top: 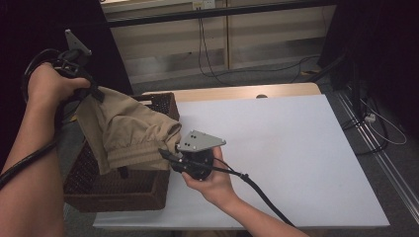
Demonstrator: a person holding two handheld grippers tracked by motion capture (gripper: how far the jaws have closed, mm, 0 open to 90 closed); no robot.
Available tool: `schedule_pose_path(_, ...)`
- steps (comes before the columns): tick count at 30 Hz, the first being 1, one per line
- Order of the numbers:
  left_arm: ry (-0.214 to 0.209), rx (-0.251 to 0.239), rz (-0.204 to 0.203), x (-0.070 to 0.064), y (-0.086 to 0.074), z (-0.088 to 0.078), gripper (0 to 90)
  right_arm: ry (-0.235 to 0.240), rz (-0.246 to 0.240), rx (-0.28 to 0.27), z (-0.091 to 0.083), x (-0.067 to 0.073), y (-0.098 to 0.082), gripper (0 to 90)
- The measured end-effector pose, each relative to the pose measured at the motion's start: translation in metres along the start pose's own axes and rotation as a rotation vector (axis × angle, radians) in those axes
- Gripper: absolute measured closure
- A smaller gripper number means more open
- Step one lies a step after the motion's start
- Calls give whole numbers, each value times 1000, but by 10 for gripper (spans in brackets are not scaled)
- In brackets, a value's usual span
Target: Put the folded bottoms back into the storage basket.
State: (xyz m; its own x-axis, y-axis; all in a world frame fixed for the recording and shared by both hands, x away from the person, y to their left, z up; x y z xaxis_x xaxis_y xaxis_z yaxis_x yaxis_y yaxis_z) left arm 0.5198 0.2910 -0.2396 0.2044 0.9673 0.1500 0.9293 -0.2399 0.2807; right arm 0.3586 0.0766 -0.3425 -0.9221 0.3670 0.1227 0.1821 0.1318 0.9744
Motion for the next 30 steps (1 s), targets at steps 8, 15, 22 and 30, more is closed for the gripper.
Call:
schedule_pose_path(8,5,11,-10,7,-3,4,866,12,-5,13,7,3,-2,767)
schedule_pose_path(15,13,19,-11,11,-4,4,866,17,-2,14,12,4,-3,767)
schedule_pose_path(22,20,46,-13,14,-5,9,866,20,-8,17,15,6,-5,767)
schedule_pose_path(30,39,73,-8,16,-5,15,866,19,-10,27,18,5,-7,767)
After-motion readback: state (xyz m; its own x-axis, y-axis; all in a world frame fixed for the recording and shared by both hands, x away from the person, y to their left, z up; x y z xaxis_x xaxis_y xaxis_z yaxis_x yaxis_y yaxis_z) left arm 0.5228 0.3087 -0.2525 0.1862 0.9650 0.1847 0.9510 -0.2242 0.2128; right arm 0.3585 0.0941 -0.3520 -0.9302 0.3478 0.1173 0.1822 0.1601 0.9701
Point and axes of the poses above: each handheld gripper's, and its own axes: z roughly forward along the jaws, y roughly out of its top, x roughly to its left, the point moved 8 cm from there along z, roughly forward along the jaws, and after that the axes turned 15 degrees about y, right-handed, at the moved point
